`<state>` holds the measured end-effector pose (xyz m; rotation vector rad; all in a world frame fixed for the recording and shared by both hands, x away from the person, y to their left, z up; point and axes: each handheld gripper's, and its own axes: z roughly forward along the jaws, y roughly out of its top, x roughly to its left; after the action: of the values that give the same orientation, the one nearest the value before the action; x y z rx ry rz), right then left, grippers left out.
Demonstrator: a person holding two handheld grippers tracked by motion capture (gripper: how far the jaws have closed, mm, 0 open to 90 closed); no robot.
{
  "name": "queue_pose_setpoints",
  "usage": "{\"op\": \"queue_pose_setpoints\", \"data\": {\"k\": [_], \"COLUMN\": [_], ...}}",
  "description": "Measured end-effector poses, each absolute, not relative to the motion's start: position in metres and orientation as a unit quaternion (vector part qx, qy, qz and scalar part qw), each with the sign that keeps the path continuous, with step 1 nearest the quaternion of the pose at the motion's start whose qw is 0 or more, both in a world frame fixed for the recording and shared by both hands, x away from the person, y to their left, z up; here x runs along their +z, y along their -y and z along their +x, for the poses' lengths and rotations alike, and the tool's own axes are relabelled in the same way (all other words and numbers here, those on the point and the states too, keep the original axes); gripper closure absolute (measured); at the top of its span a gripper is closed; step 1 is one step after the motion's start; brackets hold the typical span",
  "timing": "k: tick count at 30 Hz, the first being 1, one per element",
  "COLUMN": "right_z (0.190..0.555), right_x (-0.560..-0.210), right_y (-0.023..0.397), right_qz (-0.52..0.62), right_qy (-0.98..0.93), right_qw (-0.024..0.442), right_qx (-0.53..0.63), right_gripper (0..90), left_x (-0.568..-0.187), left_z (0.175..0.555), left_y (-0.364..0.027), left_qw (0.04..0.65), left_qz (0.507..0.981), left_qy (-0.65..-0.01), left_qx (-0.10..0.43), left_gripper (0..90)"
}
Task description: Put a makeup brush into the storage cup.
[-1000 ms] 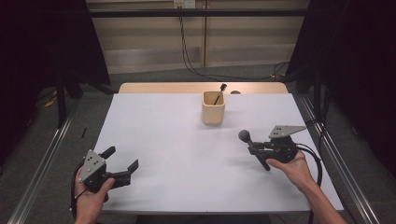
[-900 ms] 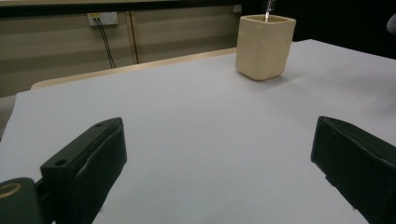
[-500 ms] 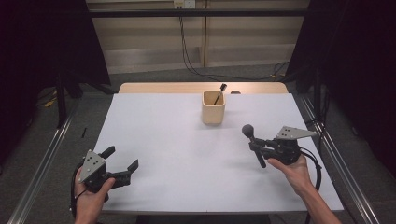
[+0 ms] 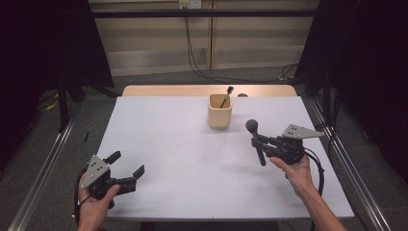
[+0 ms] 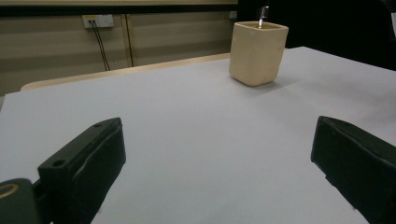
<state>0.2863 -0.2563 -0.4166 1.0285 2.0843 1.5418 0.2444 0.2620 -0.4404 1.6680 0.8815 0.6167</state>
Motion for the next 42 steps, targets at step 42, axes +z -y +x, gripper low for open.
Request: {"op": "queue_pose_setpoints", "data": {"k": [42], "right_z": [0.362], "right_x": [-0.364], "right_y": [0.215], "right_qz": [0.362], "right_qy": [-0.686], "right_qw": [0.205], "right_qx": [0.597], "right_gripper": [72.1], "left_x": [-0.441], "left_z": [0.245], "left_y": [-0.263], "left_qw": [0.546], "left_qz": [0.705], "left_qy": [-0.369], "left_qx": [0.262], "left_gripper": [3.9]}}
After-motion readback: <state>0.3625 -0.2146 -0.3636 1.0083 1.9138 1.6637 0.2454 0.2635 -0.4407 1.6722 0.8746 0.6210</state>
